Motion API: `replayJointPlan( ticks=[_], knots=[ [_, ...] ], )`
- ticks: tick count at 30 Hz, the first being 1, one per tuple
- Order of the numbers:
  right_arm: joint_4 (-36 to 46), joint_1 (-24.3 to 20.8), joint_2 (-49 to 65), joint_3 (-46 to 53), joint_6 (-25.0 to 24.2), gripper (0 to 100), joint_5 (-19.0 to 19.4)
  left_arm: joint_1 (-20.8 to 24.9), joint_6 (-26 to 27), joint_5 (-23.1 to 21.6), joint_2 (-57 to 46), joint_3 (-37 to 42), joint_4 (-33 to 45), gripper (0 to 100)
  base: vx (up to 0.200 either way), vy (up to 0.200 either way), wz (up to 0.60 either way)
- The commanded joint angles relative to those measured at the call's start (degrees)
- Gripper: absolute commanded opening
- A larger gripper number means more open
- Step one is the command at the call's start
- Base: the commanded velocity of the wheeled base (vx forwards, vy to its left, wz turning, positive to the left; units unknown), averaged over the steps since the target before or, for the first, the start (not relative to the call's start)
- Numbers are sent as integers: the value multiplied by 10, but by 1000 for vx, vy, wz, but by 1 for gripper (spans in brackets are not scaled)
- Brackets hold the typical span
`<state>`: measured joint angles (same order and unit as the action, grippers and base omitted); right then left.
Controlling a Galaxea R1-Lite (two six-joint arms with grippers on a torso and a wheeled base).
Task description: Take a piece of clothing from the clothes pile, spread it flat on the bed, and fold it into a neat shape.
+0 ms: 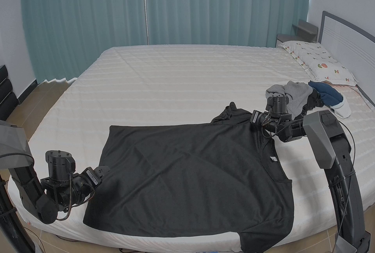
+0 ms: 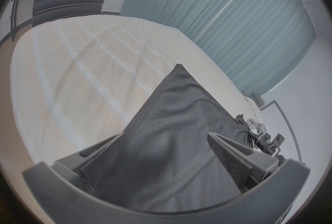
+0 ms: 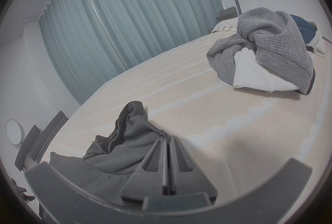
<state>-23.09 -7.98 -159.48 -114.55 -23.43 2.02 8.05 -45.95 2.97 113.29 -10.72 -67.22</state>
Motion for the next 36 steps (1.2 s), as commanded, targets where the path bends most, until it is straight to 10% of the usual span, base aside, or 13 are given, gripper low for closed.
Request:
replayJointPlan(
  ticks=[1, 10, 26, 36],
  knots=[
    [-3, 1, -3, 0, 0, 0, -4, -1, -1, 0, 1, -4, 0, 100, 0, 0, 0],
    [-6, 1, 17, 14, -22, 0, -27, -15, 1, -1, 28, -156, 19, 100, 0, 0, 0],
    [-1, 1, 29, 24, -36, 0, -26, -58, -1, -7, 317, -739, 319, 100, 0, 0, 0],
    [-1, 7, 29, 23, -36, 0, -27, -58, -24, 0, 358, -810, 335, 100, 0, 0, 0]
  ],
)
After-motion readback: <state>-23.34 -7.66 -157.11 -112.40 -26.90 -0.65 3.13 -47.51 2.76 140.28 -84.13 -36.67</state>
